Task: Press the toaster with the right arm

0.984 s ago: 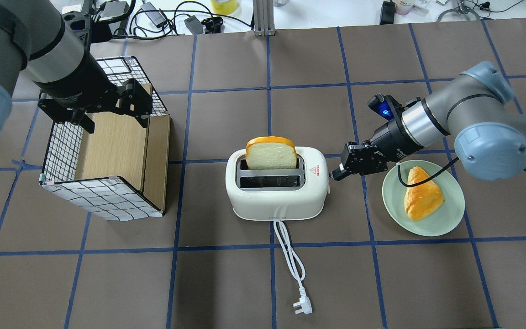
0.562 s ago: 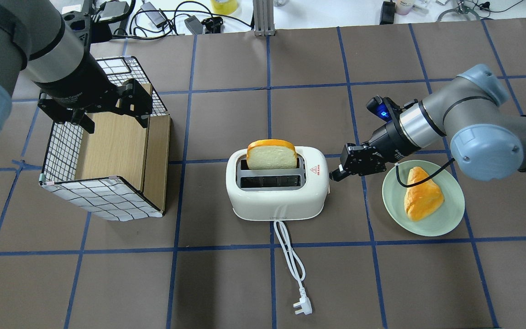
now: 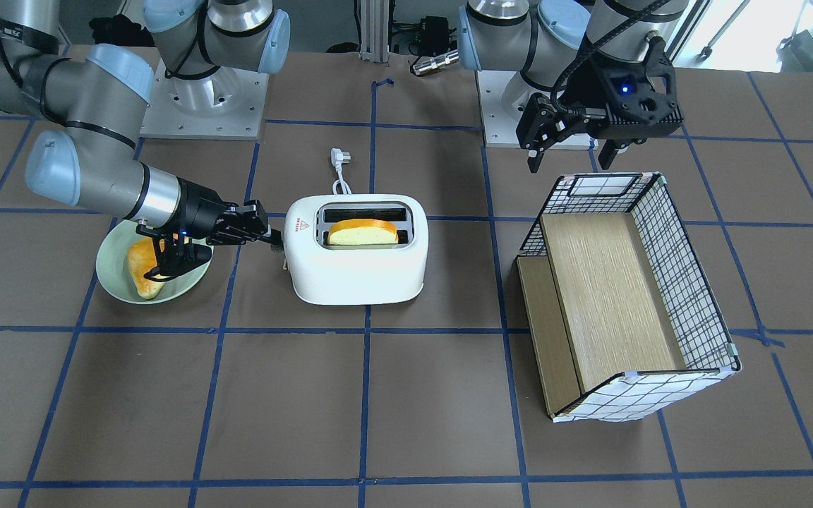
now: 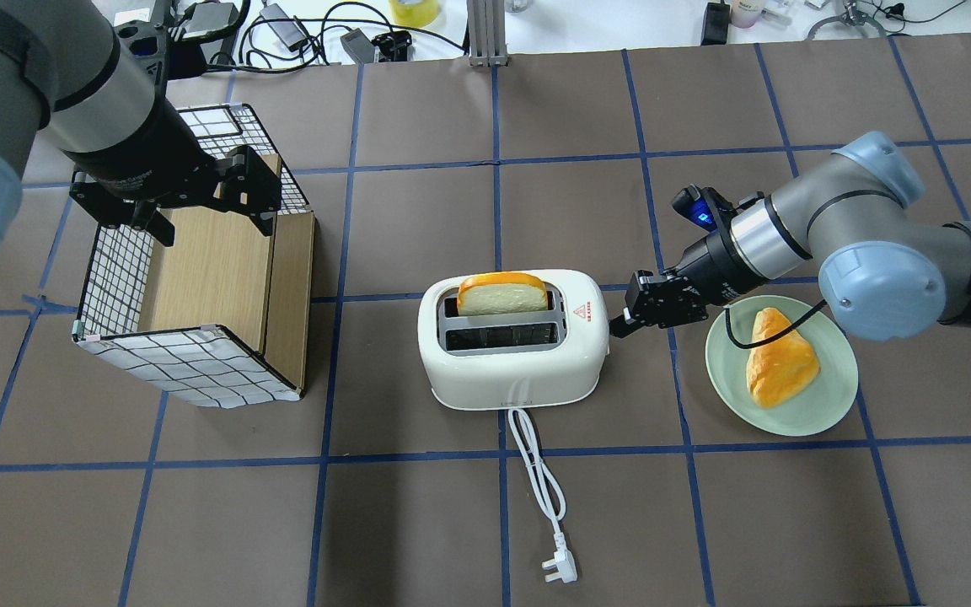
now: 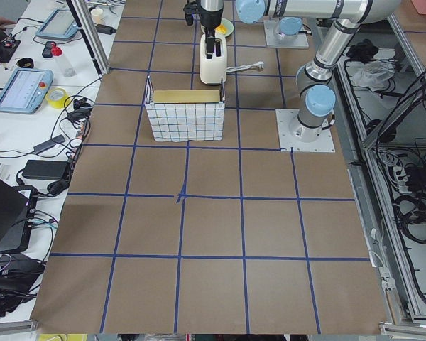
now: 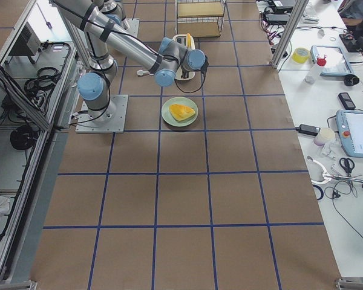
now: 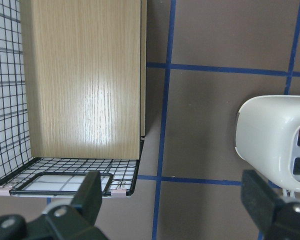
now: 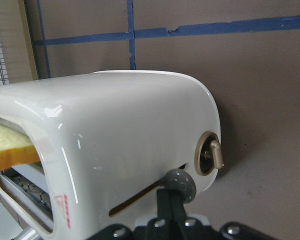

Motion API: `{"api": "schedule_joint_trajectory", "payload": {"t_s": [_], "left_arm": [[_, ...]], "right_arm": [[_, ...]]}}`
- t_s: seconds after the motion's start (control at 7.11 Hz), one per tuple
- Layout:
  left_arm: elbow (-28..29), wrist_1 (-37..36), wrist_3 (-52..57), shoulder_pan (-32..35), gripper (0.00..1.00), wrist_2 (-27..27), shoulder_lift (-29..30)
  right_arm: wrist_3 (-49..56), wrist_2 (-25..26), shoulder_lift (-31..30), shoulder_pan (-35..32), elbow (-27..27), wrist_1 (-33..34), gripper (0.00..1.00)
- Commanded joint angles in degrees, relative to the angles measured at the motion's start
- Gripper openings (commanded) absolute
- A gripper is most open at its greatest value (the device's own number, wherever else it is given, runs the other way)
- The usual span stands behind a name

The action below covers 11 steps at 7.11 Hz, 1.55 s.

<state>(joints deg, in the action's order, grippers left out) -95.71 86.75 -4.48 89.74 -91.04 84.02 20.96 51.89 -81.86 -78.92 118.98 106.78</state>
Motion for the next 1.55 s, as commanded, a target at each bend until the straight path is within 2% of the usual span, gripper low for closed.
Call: {"api": "schedule_joint_trajectory", "payload": {"t_s": [0.0,0.42,0.7,1.12,1.41], "left_arm": [[0.0,0.0,0.0,0.0,1.0,-0.02,0.0],[0.0,0.0,0.0,0.0,1.0,0.07,0.0],[0.0,0.0,0.0,0.0,1.0,-0.02,0.0],[0.0,0.0,0.0,0.0,1.0,-0.02,0.0],[0.0,0.0,0.0,0.0,1.0,0.07,0.0]], "right_arm": [[-0.04,0.05,0.38,0.0,0.46,0.97,0.0],[-4.85,2.58,-2.68,-0.26,-1.03,0.1,0.0],[-10.83,6.19,-6.28,-2.01,-6.18,-5.75,0.0],[-17.43,20.83,-6.74,-6.05,-21.98,-18.23,0.0],[-18.32,32.51,-6.74,-7.46,-32.45,-27.11,0.0]]}}
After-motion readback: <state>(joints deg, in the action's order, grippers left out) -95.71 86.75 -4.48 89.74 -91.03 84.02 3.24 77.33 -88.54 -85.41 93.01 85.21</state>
